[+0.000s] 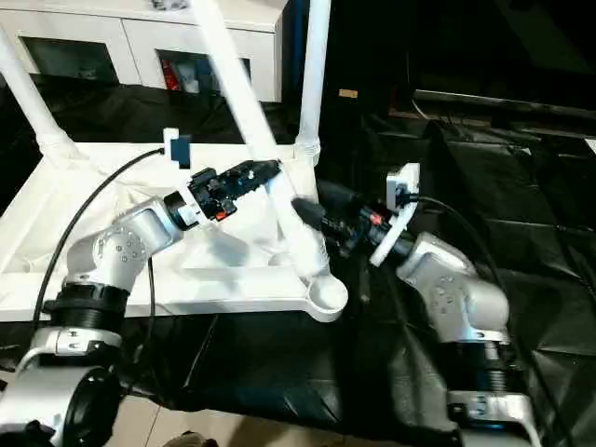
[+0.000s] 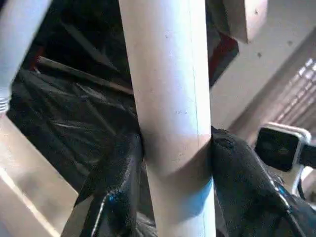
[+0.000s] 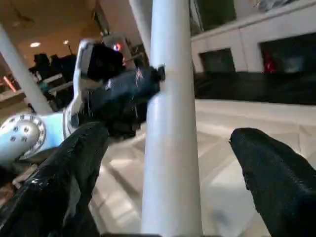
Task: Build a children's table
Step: Insert table leg to table base
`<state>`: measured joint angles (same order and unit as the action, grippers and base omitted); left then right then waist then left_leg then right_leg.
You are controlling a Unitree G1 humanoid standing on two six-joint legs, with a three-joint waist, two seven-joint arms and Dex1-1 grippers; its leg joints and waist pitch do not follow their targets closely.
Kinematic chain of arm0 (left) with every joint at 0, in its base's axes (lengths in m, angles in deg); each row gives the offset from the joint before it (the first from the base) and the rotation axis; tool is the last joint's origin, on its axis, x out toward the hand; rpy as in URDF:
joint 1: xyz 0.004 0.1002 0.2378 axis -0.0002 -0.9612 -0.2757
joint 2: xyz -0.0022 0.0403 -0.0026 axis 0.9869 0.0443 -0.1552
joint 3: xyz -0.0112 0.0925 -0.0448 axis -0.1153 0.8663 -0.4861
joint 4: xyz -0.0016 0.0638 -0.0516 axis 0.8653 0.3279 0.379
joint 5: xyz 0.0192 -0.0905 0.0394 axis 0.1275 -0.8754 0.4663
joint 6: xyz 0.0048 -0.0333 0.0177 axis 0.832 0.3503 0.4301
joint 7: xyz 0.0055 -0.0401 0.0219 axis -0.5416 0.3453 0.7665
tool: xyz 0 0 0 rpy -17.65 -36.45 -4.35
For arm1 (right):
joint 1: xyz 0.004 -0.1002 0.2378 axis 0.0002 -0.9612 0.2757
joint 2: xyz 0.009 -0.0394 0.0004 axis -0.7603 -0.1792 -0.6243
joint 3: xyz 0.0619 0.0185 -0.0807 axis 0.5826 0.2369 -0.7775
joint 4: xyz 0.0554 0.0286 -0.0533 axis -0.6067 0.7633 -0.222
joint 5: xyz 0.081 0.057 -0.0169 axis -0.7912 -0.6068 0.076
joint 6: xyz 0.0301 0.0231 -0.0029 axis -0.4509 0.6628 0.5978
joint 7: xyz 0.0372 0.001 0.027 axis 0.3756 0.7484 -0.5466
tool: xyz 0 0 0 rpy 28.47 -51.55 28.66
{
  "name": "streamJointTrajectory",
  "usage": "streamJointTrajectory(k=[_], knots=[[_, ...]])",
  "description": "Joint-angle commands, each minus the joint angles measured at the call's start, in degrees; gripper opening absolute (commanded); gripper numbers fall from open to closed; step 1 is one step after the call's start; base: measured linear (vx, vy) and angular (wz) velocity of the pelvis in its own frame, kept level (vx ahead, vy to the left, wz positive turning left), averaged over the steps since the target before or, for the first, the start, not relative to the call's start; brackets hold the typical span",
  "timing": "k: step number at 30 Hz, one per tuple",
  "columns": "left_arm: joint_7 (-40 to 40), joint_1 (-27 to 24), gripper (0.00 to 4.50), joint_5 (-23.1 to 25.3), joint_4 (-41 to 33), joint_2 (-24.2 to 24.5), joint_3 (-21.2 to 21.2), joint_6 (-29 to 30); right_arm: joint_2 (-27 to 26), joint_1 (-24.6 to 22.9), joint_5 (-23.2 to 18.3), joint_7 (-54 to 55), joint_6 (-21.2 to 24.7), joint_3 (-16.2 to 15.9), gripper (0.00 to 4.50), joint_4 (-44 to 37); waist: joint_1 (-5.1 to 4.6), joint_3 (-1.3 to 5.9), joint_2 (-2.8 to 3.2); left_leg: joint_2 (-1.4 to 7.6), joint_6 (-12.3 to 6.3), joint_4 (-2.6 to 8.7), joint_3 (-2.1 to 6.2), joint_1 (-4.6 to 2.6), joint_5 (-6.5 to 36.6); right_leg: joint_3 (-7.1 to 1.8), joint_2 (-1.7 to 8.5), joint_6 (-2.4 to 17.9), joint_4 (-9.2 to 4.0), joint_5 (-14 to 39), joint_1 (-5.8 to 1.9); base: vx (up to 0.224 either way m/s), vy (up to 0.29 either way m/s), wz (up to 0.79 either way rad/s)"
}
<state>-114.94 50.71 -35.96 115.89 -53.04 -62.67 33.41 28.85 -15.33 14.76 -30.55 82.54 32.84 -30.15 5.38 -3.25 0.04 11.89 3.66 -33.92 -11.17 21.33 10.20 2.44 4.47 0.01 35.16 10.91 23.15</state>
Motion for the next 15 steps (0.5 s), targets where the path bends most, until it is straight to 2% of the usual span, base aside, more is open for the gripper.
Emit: streamJointTrajectory(k=[1,7,10,11,13,14,15], knots=[[-1.3,1.6,1.88,0.7,-0.9,0.6,0.9,-0.1,1.3,0.6,1.6,-0.7,1.4,-1.3,4.5,-1.0,0.33,4.29,-0.59,0.8,-2.67,3.29,0.44,-0.77,6.3,-1.67,2.87,15.1,-3.29,1.2,-3.62,0.0,0.0,0.0],[-4.6,1.2,1.88,1.3,-2.7,1.7,3.7,-0.1,3.5,0.9,1.4,-0.5,5.8,-3.2,4.5,-1.8,0.5,4.32,-0.6,0.81,-2.54,3.25,0.46,-0.71,5.4,-1.72,2.92,14.7,-3.18,2.0,-3.54,0.0,0.0,0.0],[-5.3,1.0,1.88,1.6,-3.3,2.1,4.6,-0.1,4.1,1.0,1.9,-0.8,6.4,-3.9,4.5,-1.8,0.61,4.32,-0.72,0.86,-2.55,3.22,0.42,-0.67,5.4,-1.73,2.98,14.8,-3.1,1.9,-3.52,0.0,0.0,0.0],[-6.5,0.8,1.88,1.5,-4.3,2.5,5.5,0.1,4.6,1.2,3.5,-0.8,6.0,-5.2,4.5,-1.7,0.73,4.31,-0.87,0.81,-2.57,3.2,0.41,-0.66,5.1,-1.73,3.02,14.6,-3.1,2.1,-3.51,0.0,0.0,0.0],[-7.0,0.7,1.88,1.5,-4.7,2.7,5.8,0.2,4.9,1.2,4.3,-0.8,5.8,-5.9,4.5,-1.9,0.82,4.28,-0.74,0.89,-2.3,3.21,0.39,-0.71,5.1,-1.75,3.03,14.4,-3.12,2.7,-3.42,0.0,0.0,0.0],[-7.4,0.6,1.88,1.6,-5.1,2.9,6.2,0.1,5.1,1.2,5.1,-0.5,5.6,-6.9,4.5,-2.4,0.77,4.26,-0.92,0.84,-2.29,3.21,0.36,-0.66,5.3,-1.76,2.96,14.3,-3.13,2.8,-3.44,0.0,0.0,0.0],[-7.7,0.5,1.87,1.6,-5.4,3.0,6.5,0.0,5.1,1.2,5.4,-0.3,5.8,-7.4,4.5,-2.9,0.83,4.27,-0.85,0.87,-2.26,3.23,0.41,-0.65,5.1,-1.78,3.02,14.1,-3.06,2.7,-3.47,0.0,0.0,0.0]])
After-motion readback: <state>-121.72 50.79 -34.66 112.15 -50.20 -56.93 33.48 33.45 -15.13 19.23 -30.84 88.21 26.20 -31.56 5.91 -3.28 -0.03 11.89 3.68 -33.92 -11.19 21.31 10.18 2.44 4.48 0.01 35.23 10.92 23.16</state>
